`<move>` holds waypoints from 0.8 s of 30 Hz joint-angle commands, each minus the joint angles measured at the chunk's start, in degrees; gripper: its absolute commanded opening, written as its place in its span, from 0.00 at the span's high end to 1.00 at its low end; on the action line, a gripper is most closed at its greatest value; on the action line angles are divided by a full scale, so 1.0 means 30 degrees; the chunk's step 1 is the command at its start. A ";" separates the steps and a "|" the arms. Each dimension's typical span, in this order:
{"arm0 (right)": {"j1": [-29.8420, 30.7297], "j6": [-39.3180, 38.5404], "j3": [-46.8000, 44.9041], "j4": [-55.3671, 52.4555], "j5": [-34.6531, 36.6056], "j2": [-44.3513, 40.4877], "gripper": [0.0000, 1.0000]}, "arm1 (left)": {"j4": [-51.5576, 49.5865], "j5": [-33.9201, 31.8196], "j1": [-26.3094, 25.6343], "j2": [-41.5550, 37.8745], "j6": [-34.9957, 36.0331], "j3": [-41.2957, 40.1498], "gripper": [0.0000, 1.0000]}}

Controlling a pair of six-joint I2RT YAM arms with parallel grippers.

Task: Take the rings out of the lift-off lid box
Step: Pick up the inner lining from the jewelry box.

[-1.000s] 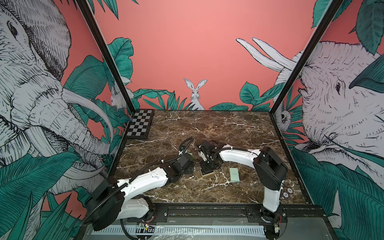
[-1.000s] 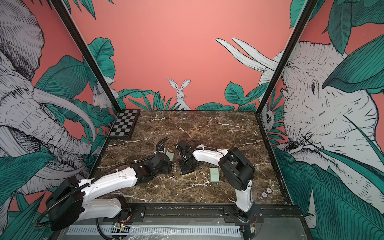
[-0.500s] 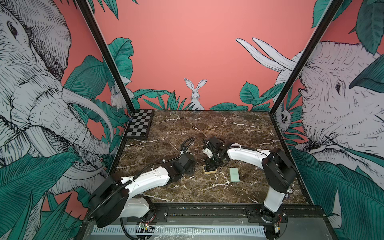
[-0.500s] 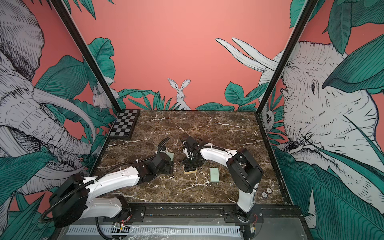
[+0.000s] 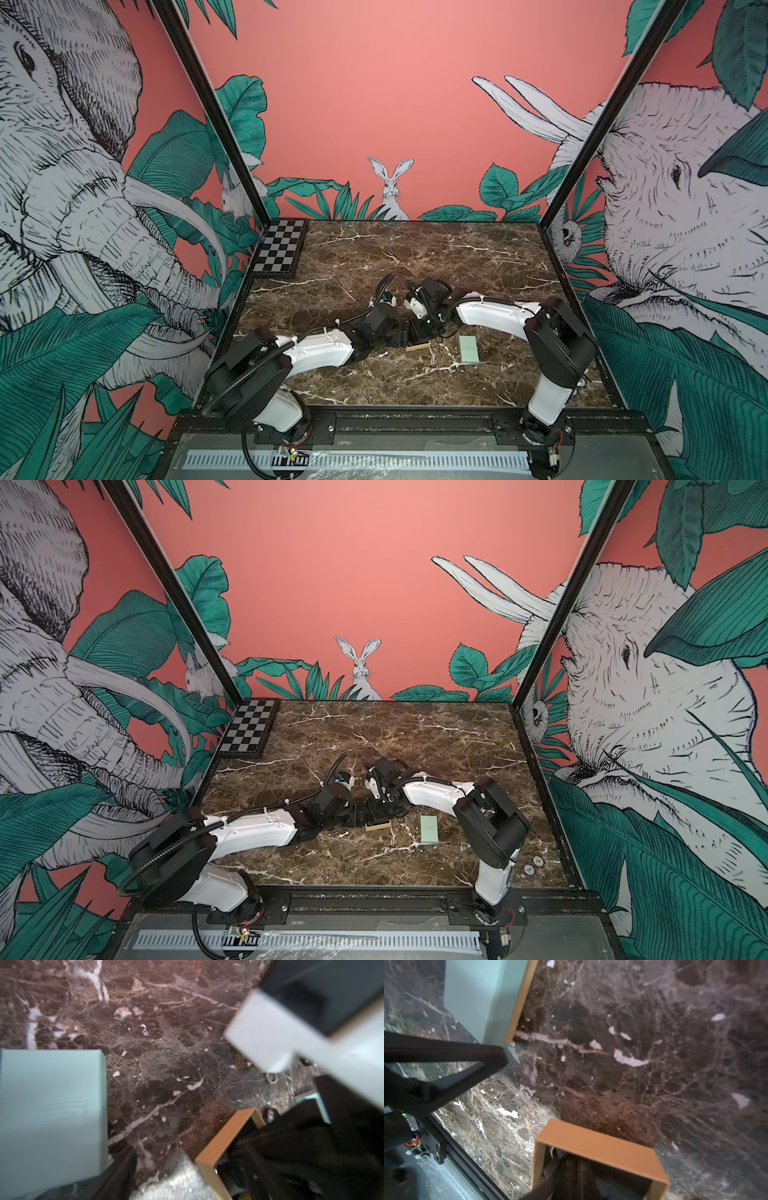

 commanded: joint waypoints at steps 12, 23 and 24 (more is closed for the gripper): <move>-0.0297 0.0708 -0.0741 0.1783 0.0295 -0.1744 1.00 | 0.1215 0.1350 0.0111 0.0324 -0.0501 -0.0587 0.34; -0.1375 0.2844 -0.3529 0.5654 -0.0422 -0.3128 1.00 | 0.1082 0.1070 0.0111 -0.1870 0.1086 -0.1629 0.28; -0.1376 0.3007 -0.3746 0.5948 -0.0363 -0.3133 1.00 | 0.1299 0.1236 0.0111 -0.1930 0.1169 -0.1682 0.27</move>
